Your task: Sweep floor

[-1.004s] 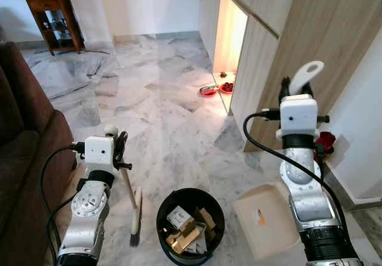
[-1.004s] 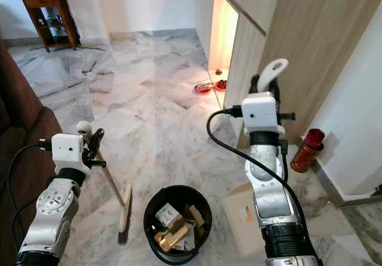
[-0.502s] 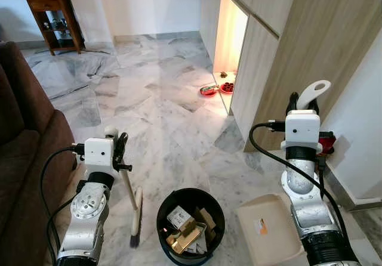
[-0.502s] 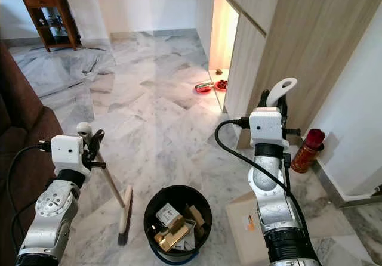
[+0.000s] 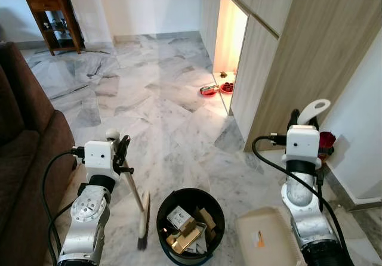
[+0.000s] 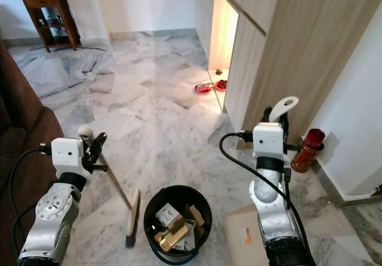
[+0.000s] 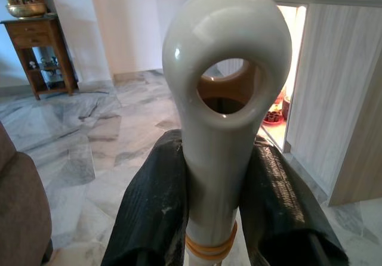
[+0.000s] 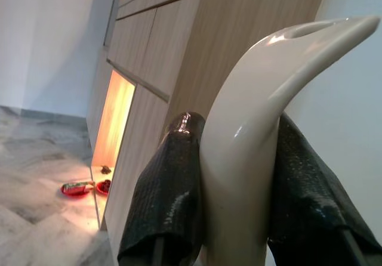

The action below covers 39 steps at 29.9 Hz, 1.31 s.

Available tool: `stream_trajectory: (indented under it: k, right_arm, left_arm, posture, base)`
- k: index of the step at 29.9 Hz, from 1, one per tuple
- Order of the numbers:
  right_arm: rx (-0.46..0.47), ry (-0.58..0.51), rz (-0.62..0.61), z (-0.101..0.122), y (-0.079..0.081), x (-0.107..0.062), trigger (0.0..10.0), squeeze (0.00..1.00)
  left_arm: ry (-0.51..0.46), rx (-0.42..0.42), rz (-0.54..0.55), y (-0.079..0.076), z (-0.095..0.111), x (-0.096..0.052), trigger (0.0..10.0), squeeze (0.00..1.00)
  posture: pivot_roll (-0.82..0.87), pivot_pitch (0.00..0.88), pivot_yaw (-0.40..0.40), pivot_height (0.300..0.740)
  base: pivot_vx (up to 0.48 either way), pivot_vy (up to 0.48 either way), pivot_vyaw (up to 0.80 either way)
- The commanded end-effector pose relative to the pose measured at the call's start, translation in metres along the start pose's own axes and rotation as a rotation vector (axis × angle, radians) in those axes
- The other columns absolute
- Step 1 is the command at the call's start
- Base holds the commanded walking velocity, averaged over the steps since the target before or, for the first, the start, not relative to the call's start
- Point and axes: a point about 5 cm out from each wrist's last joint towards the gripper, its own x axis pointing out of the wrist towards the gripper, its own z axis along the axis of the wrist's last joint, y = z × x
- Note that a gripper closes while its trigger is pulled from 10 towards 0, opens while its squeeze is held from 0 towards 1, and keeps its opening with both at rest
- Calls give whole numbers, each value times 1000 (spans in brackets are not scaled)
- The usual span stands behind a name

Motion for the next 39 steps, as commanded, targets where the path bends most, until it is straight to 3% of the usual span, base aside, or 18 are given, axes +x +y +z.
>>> stream_trajectory:
  k: [1,20,39]
  right_arm:
    - [-9,-27,-18,2,-6,4,10000,0]
    - [95,99,3,-21,1,-7,10000,0]
    - [113,102,30,-21,5,-5,10000,0]
  left_arm:
    - [-26,1,-6,2,6,1,10000,0]
    - [-20,-9,2,1,3,-1,10000,0]
    - [-37,-7,4,0,6,1,10000,0]
  posture:
    - [-16,0,19,740]
    - [-13,0,4,740]
    - [-24,0,2,740]
  base:
    - [0,0,0]
    - [0,0,0]
    - [0,0,0]
